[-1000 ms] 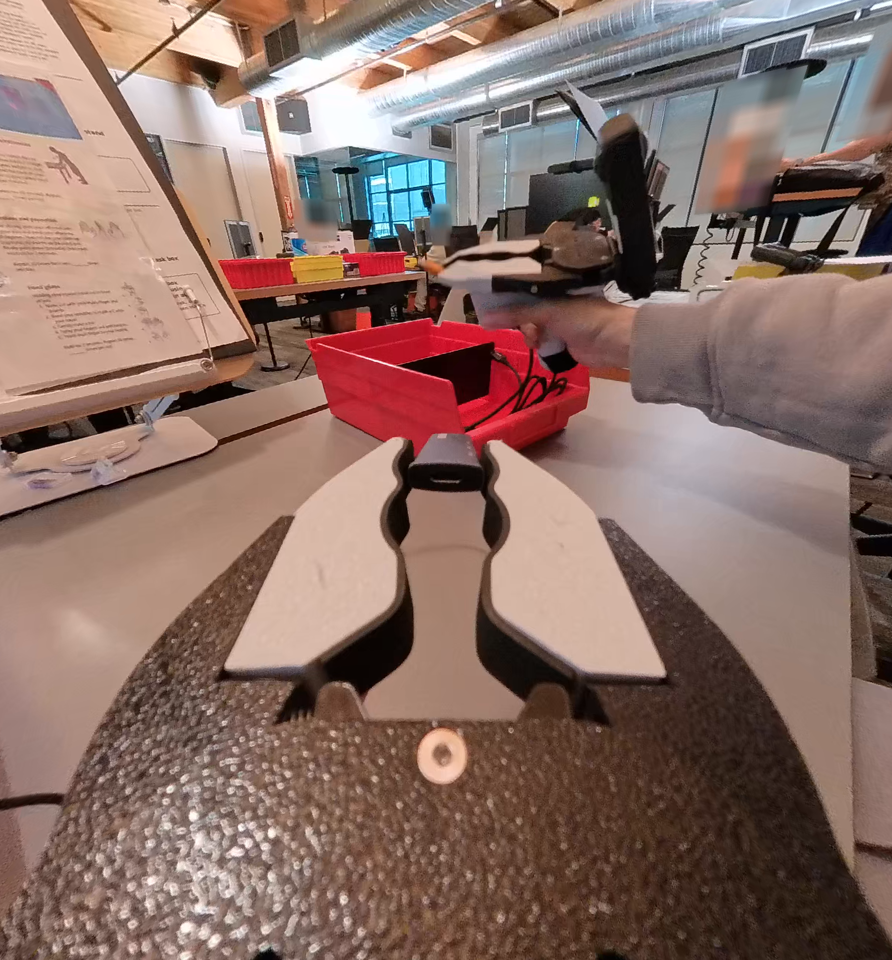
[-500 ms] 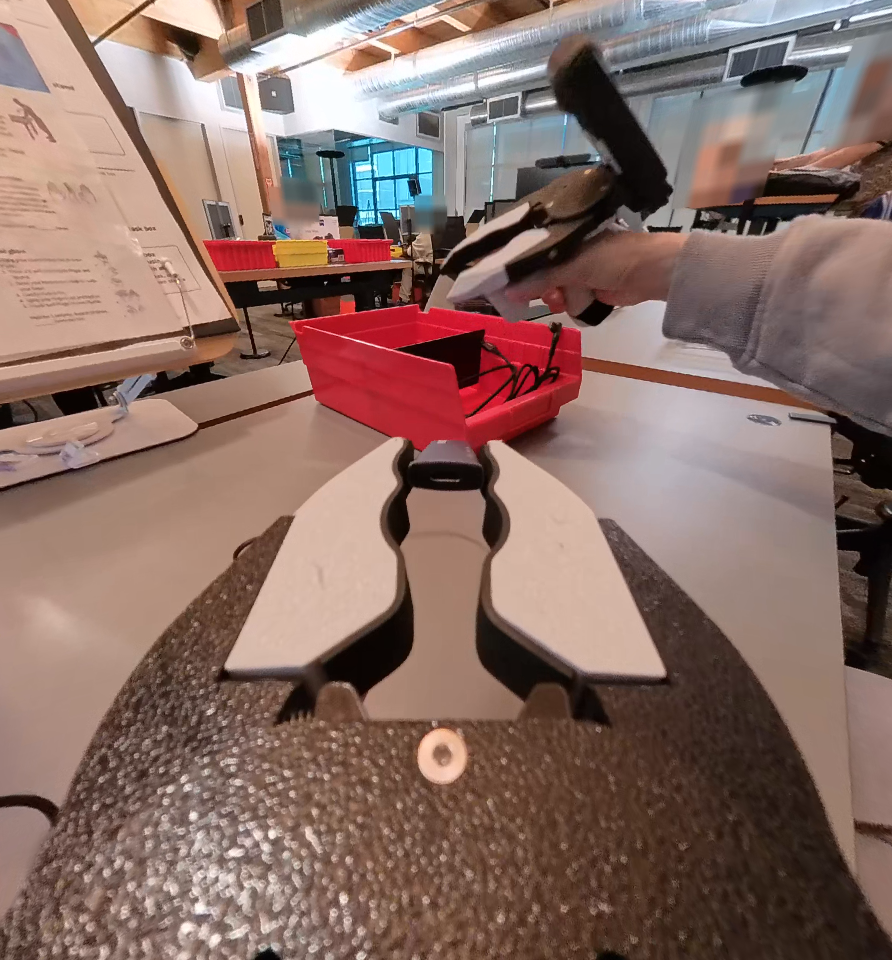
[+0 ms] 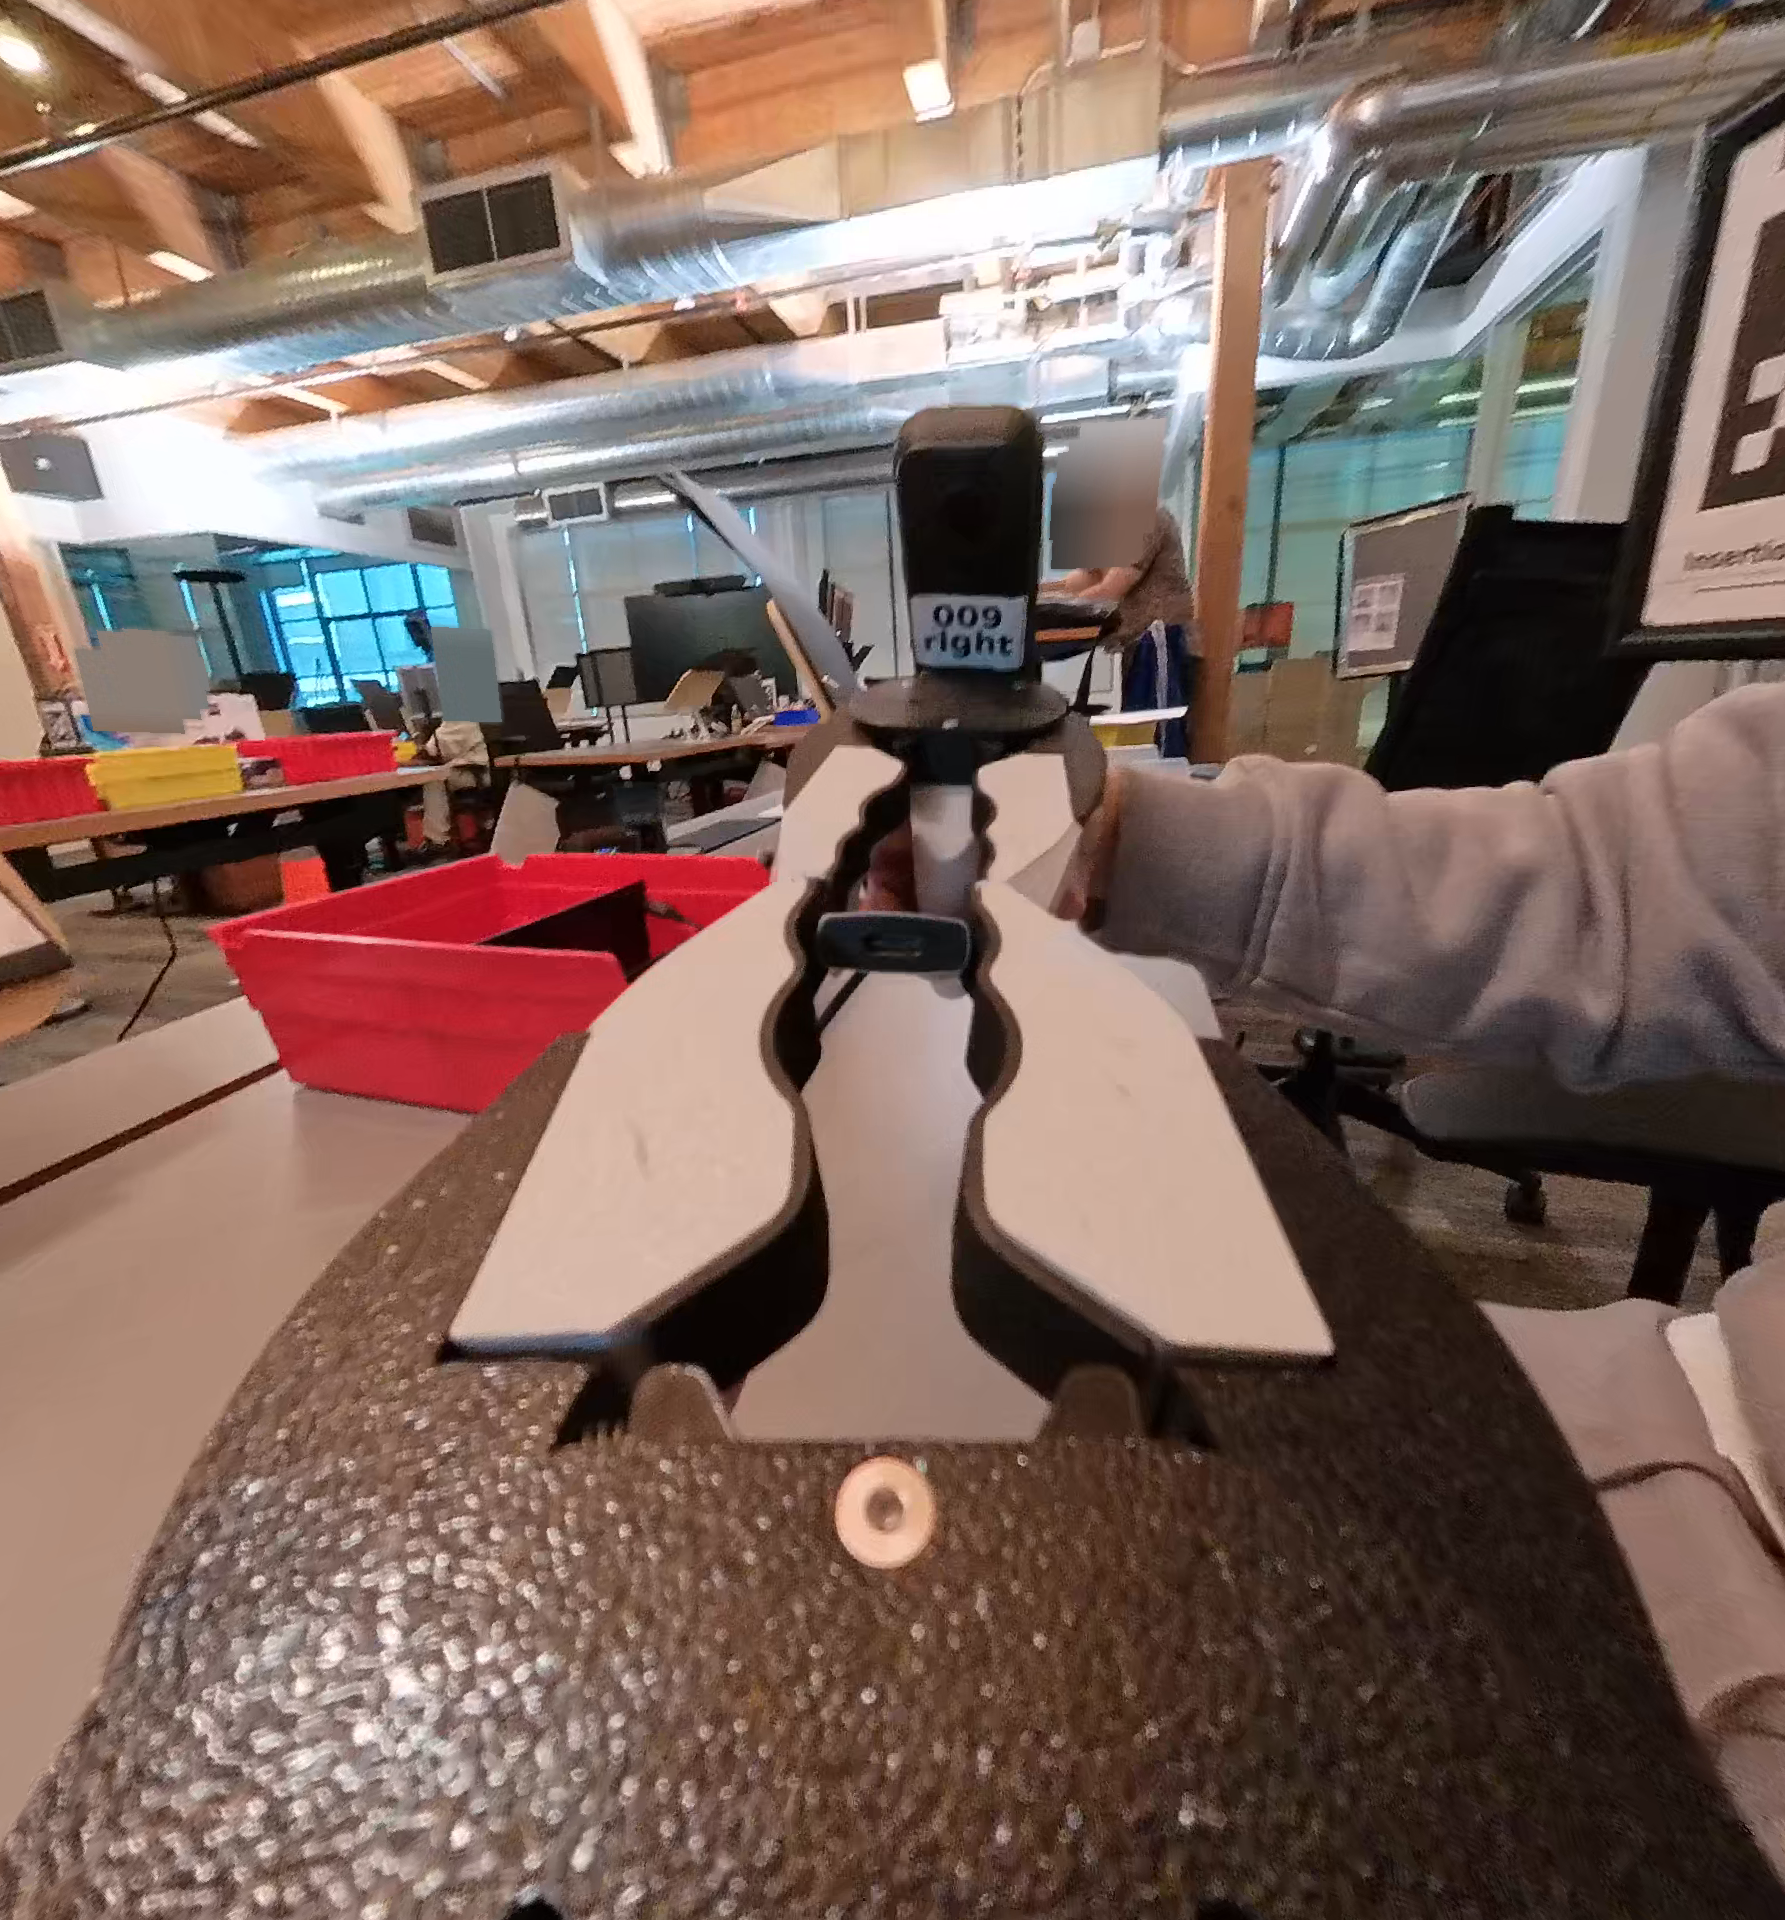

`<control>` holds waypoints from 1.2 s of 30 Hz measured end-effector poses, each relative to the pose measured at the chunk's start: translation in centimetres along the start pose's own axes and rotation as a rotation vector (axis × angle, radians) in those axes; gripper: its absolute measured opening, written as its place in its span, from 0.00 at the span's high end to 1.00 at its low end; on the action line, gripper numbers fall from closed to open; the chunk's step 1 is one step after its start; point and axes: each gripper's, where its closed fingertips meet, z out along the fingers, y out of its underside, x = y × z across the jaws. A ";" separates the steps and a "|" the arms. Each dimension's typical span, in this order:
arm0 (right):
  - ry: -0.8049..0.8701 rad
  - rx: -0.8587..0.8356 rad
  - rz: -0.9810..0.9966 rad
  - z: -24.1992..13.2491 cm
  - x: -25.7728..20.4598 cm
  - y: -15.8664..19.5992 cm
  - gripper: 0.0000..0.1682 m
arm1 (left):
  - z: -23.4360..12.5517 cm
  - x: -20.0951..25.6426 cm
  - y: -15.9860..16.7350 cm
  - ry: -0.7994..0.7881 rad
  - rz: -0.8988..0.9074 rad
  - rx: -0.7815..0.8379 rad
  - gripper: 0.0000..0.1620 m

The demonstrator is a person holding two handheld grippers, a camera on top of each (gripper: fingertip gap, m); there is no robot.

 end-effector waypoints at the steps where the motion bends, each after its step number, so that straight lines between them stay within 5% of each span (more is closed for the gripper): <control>1: -0.006 0.012 0.009 0.1 -0.1 -0.2 0.84 | 0.0 0.1 -0.4 0.008 -0.002 0.017 0.85; 8: 0.008 0.052 -0.051 -0.4 -0.3 -1.9 0.85 | -0.4 0.1 -0.7 0.026 -0.039 0.049 0.85; 10: 0.038 0.034 -0.079 -1.1 0.5 -2.6 0.85 | -0.4 -0.9 0.1 -0.049 -0.020 0.024 0.71; 13: 0.172 -0.002 -0.138 -4.3 3.7 -4.4 0.85 | -0.4 -1.8 1.5 -0.139 0.073 -0.066 0.58; 20: 0.611 -0.027 -0.155 -14.6 15.2 -7.4 0.85 | -0.1 -2.2 3.0 -0.161 0.074 -0.112 0.63; 28: 0.740 -0.102 -0.062 -19.7 26.1 -1.5 0.85 | -0.9 -3.5 3.7 -0.206 0.018 -0.094 0.69; 36: 0.785 -0.147 0.097 -20.9 31.2 5.0 0.85 | -1.1 -3.9 4.6 -0.220 0.028 -0.134 0.70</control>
